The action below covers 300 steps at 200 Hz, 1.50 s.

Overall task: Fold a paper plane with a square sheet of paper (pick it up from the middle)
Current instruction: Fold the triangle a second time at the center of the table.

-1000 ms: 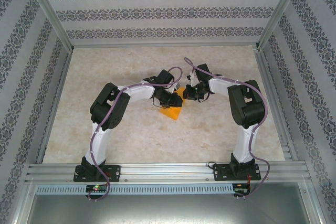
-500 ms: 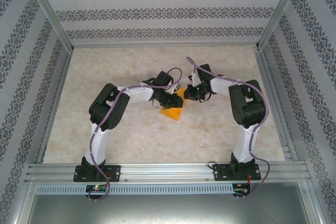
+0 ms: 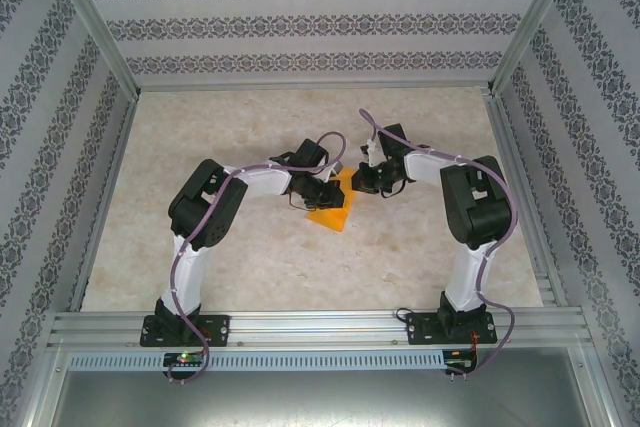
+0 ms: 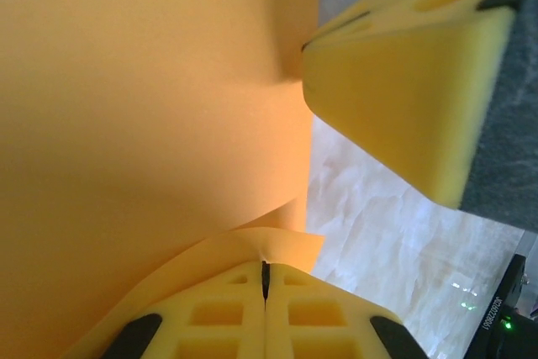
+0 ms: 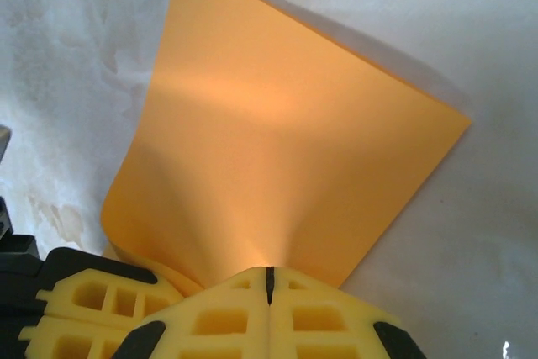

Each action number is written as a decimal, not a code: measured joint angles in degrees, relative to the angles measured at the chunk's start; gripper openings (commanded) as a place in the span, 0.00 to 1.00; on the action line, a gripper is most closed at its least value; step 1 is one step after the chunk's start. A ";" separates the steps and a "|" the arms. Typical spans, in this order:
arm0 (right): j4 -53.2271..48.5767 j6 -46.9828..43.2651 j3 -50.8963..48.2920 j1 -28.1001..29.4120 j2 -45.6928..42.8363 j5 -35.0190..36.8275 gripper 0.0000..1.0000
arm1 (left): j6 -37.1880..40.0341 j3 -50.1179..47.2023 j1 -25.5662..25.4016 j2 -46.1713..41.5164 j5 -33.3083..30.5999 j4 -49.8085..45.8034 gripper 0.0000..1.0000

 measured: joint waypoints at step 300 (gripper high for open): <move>0.31 3.54 -6.69 3.06 -2.97 -0.85 0.00 | -3.28 -3.13 0.35 -0.76 4.37 6.16 0.01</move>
